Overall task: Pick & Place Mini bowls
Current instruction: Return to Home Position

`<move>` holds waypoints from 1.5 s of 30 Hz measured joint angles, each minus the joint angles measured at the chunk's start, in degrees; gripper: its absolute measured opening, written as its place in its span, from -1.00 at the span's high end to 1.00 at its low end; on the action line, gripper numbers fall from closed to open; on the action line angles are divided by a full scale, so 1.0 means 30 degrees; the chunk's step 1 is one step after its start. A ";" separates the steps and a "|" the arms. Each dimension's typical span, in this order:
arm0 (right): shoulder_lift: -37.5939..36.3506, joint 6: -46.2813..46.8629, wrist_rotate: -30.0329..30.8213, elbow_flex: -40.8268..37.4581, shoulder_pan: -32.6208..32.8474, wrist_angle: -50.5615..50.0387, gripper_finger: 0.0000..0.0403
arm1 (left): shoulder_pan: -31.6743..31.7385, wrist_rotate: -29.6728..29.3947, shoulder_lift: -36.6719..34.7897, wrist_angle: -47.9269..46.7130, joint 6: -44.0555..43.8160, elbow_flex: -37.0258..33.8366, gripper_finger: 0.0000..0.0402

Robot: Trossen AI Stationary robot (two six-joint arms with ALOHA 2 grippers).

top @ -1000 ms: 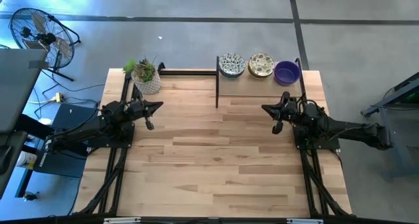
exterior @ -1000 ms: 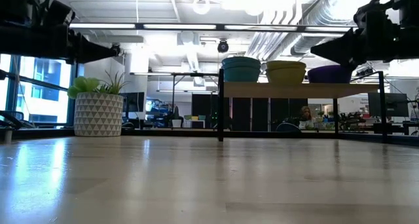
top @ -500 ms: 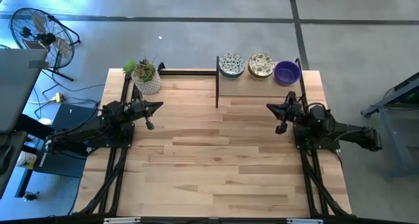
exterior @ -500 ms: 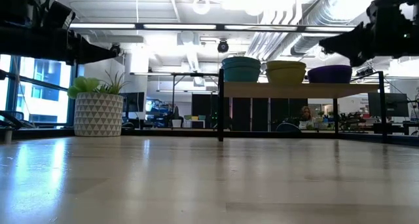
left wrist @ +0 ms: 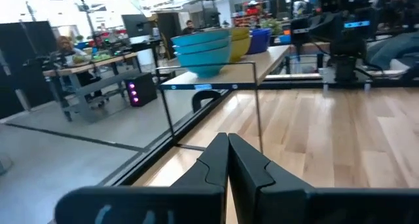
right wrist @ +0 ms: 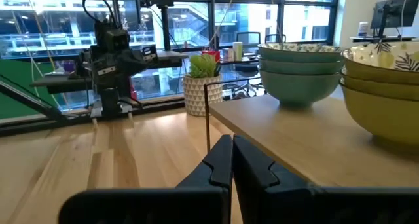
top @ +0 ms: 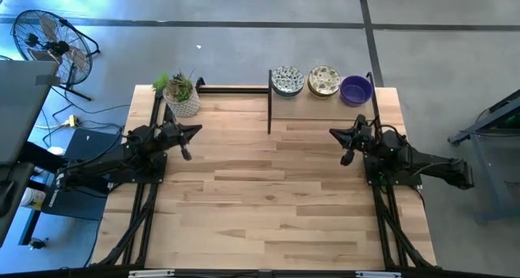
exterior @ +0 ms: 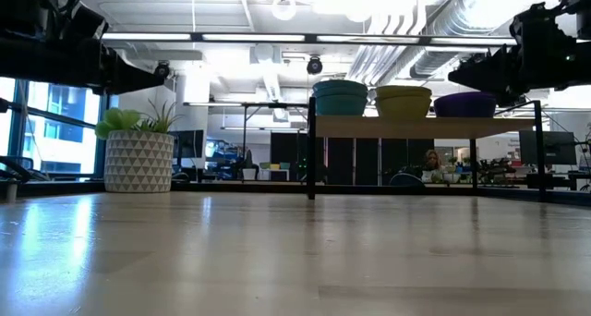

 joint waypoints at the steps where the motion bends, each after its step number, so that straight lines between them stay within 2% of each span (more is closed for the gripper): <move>1: 0.0034 -0.0003 -0.0012 0.0000 0.0004 -0.0022 1.00 | 0.0000 0.0202 0.0000 -0.0029 0.0008 0.0000 1.00; 5: 0.0146 0.0012 -0.0568 -0.0007 0.0001 -0.0147 1.00 | -0.0007 0.0634 0.0000 -0.0109 -0.0349 0.0000 1.00; 11: 0.0140 0.0012 -0.0796 -0.0007 -0.0003 -0.0160 1.00 | -0.0002 0.1041 0.0000 -0.0169 -0.2543 0.0000 1.00; 14: 0.0140 0.0012 -0.0796 -0.0007 -0.0003 -0.0160 1.00 | -0.0004 0.1618 0.0000 -0.0298 -0.1757 0.0000 1.00; 21: 0.0140 0.0012 -0.0796 -0.0007 -0.0003 -0.0160 1.00 | -0.0007 0.1607 0.0000 -0.0298 -0.0042 0.0000 1.00; 45: 0.0148 0.0012 -0.0796 -0.0015 -0.0003 -0.0153 1.00 | -0.0007 0.1589 0.0000 -0.0291 0.0081 0.0000 1.00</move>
